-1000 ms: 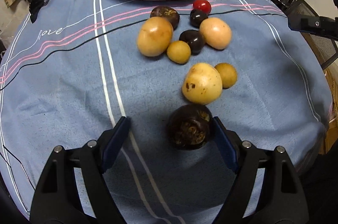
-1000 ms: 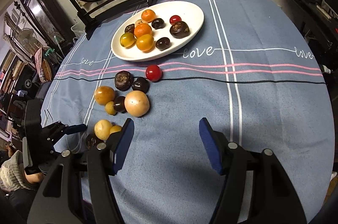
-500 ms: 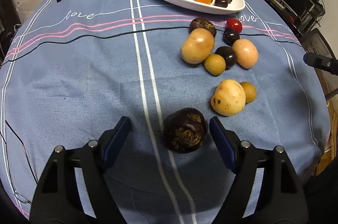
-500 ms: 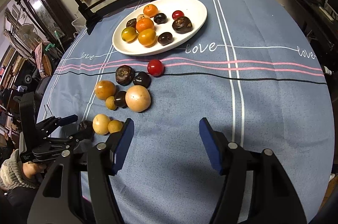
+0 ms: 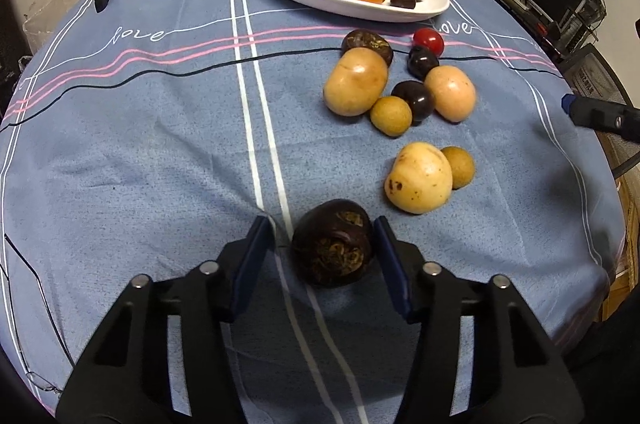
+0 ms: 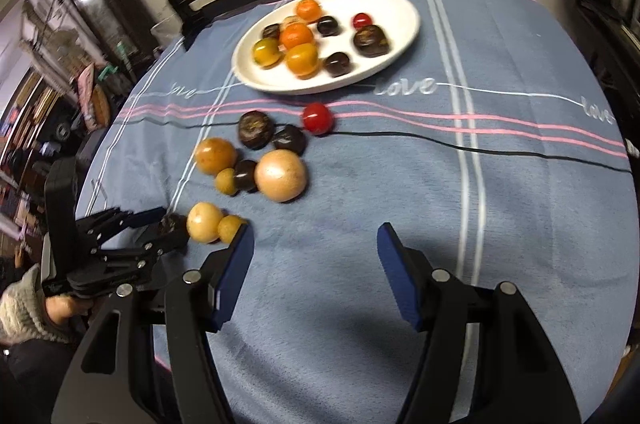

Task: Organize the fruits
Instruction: 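Grasp a dark brown fruit with the left tool while the right tool reaches a small yellow-green fruit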

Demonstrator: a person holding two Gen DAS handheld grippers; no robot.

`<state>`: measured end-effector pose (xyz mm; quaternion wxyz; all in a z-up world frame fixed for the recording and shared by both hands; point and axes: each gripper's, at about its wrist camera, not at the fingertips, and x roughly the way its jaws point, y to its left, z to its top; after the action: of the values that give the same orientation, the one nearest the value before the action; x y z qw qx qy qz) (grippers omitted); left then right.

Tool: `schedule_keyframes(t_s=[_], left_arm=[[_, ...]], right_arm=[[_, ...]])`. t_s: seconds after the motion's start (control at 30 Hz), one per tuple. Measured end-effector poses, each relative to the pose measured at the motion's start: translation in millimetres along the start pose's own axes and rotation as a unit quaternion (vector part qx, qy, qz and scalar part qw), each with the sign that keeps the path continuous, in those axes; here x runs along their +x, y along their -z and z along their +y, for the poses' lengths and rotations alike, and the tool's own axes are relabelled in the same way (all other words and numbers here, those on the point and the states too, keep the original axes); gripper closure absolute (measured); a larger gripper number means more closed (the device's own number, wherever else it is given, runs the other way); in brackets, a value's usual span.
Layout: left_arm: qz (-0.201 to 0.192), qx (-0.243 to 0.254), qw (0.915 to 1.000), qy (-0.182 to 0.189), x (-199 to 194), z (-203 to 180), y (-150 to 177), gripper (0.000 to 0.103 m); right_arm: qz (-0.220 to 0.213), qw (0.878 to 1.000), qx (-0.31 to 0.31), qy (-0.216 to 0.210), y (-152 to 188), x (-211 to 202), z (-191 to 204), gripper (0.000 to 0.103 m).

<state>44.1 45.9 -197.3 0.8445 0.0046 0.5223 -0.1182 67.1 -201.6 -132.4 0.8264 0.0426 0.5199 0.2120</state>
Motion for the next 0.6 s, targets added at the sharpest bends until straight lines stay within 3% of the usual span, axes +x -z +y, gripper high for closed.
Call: schedule_keyframes(t_s=[0.1, 0.43, 0.5, 0.6], left_arm=[[-0.005, -0.019, 0.9998, 0.006, -4, 8, 1, 0.060], [-0.004, -0.037, 0.9991, 0.019, -2, 14, 4, 0.059], [-0.005, -0.033, 0.9991, 0.026, 1, 12, 2, 0.046], [-0.001, -0.004, 0.9999, 0.015, 3, 0, 3, 0.039]], right_arm=[[0.009, 0.999, -0.029, -0.010, 2, 5, 13, 0.038], [0.048, 0.995, -0.086, -0.019, 5, 30, 43, 0.038], [0.049, 0.995, -0.089, -0.019, 5, 30, 45, 0.038], [0.049, 0.995, -0.087, -0.020, 5, 30, 43, 0.038]])
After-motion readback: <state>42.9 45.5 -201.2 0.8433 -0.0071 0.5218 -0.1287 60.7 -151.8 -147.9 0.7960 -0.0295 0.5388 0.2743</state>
